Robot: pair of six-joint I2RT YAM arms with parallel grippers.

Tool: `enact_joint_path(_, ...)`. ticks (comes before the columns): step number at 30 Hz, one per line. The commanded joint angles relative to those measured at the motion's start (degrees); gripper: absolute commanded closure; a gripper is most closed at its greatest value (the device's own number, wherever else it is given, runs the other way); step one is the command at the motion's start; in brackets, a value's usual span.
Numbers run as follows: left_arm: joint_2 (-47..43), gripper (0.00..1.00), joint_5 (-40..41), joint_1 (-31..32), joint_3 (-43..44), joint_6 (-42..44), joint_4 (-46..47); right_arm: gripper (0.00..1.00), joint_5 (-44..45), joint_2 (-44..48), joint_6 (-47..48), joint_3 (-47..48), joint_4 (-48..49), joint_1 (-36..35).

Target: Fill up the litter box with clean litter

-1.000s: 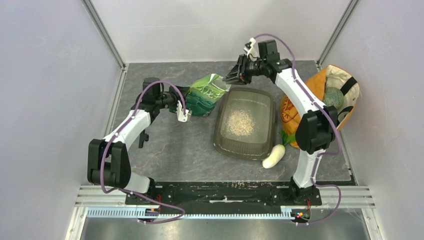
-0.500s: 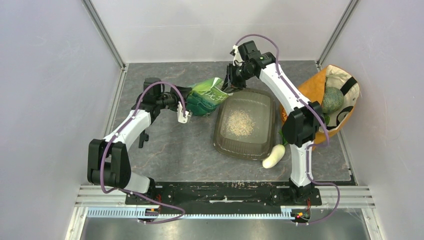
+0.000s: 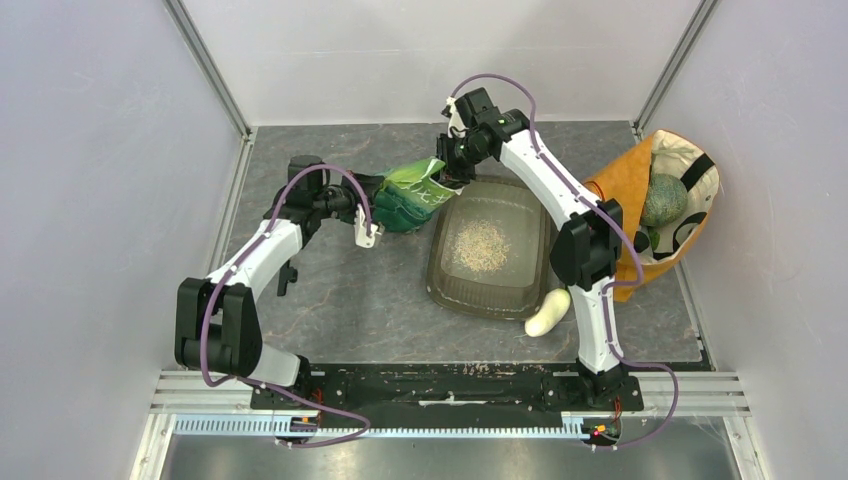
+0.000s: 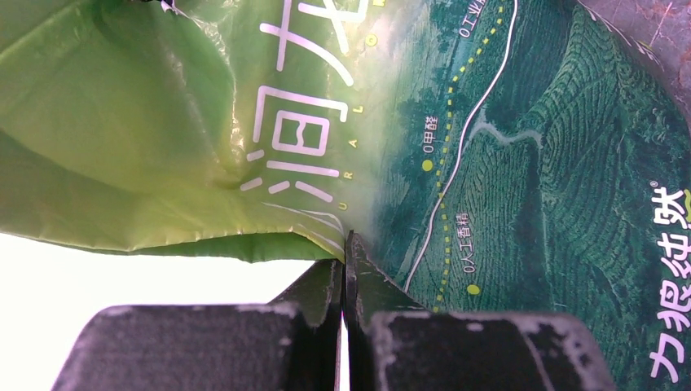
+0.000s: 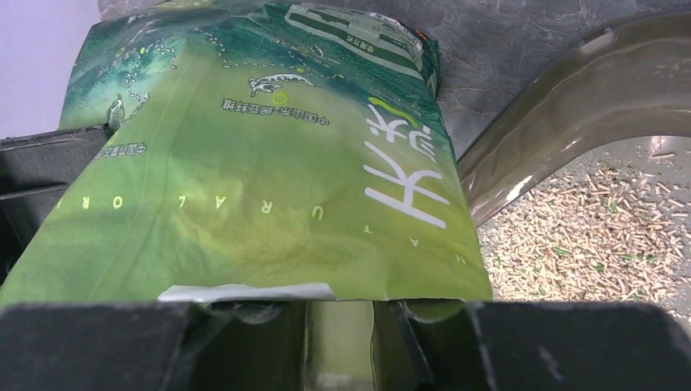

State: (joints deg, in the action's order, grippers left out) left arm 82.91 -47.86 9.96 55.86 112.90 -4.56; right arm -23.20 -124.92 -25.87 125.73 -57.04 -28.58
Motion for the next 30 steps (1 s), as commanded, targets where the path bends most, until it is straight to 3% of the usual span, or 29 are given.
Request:
enact_joint_path(1,-0.5,0.98,-2.2,0.8,2.4,3.9,4.8,1.0,-2.8,-3.9,-0.3,-1.0,0.9,-0.8)
enact_joint_path(7,0.0,0.98,-1.7,1.1,1.9,3.9,4.8,1.0,-12.9,-4.4,-3.3,-3.8,8.2,-0.7)
enact_joint_path(16,0.7,0.98,-1.2,1.1,2.5,3.0,4.9,1.0,-26.0,1.6,-17.3,-18.9,40.4,0.1)
enact_joint_path(23,0.4,0.98,-0.8,1.2,2.9,2.3,3.2,1.0,-30.2,2.5,-33.3,-27.0,65.8,0.2)
enact_joint_path(30,0.3,0.98,0.0,0.9,3.4,0.7,3.1,1.0,-31.8,5.7,-40.9,-31.6,77.6,1.4)
